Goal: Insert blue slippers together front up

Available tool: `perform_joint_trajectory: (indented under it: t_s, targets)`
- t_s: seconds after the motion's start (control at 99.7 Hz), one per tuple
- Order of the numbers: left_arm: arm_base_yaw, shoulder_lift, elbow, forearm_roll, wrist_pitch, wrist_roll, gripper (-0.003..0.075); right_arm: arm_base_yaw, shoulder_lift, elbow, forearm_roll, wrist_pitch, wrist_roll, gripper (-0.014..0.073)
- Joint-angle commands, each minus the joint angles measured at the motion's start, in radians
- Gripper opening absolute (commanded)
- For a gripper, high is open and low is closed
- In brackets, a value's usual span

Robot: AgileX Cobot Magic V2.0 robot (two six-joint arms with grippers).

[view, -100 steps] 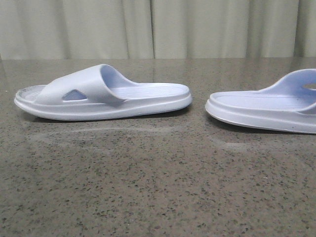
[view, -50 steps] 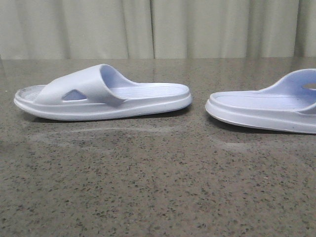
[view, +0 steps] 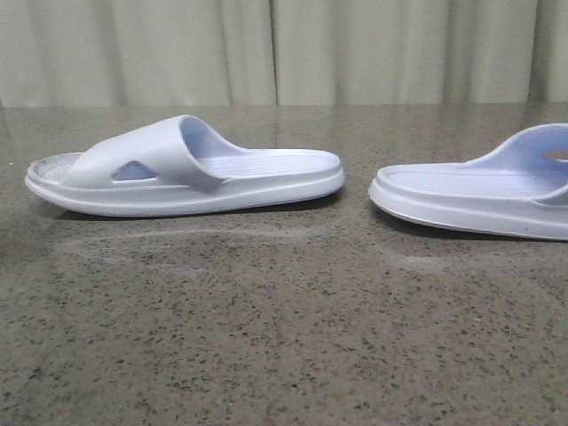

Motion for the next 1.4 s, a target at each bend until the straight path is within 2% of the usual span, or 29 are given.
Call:
perform_joint_trajectory:
  t_s: [0.0, 0.291, 0.823, 0.963, 1.013, 1.023, 1.143, 1.314, 1.394]
  targets:
    - [-0.008, 0.044, -0.038, -0.072, -0.073, -0.007, 0.0485, -0.001, 0.011, -0.035, 0.000, -0.088, -0.004, 0.0371]
    - [-0.008, 0.178, -0.038, -0.204, -0.130, -0.007, 0.0485, -0.001, 0.011, -0.035, 0.003, -0.089, -0.004, 0.0372]
    - [-0.008, 0.296, -0.044, -0.281, -0.137, -0.007, 0.0485, -0.001, 0.011, -0.035, 0.004, -0.093, -0.004, 0.0372]
    - [-0.039, 0.302, -0.061, -0.281, -0.143, -0.004, 0.0485, -0.001, 0.011, -0.035, 0.004, -0.099, -0.004, 0.0372]
    - [-0.060, 0.308, -0.077, -0.281, -0.144, -0.004, 0.0485, -0.001, 0.011, -0.035, 0.004, -0.100, -0.004, 0.0372]
    - [-0.097, 0.337, -0.104, -0.281, -0.144, -0.004, 0.0485, -0.001, 0.011, -0.035, 0.004, -0.108, -0.004, 0.0372]
    - [-0.132, 0.386, -0.133, -0.281, -0.144, -0.004, 0.0485, -0.001, 0.011, -0.035, 0.004, -0.120, -0.004, 0.0372]
    - [-0.148, 0.449, -0.161, -0.314, -0.144, -0.004, 0.0484, -0.001, 0.011, -0.035, 0.004, -0.120, -0.004, 0.0372]
    - [-0.148, 0.462, -0.170, -0.321, -0.144, -0.004, 0.0461, -0.001, 0.011, -0.035, 0.004, -0.120, -0.004, 0.0372]
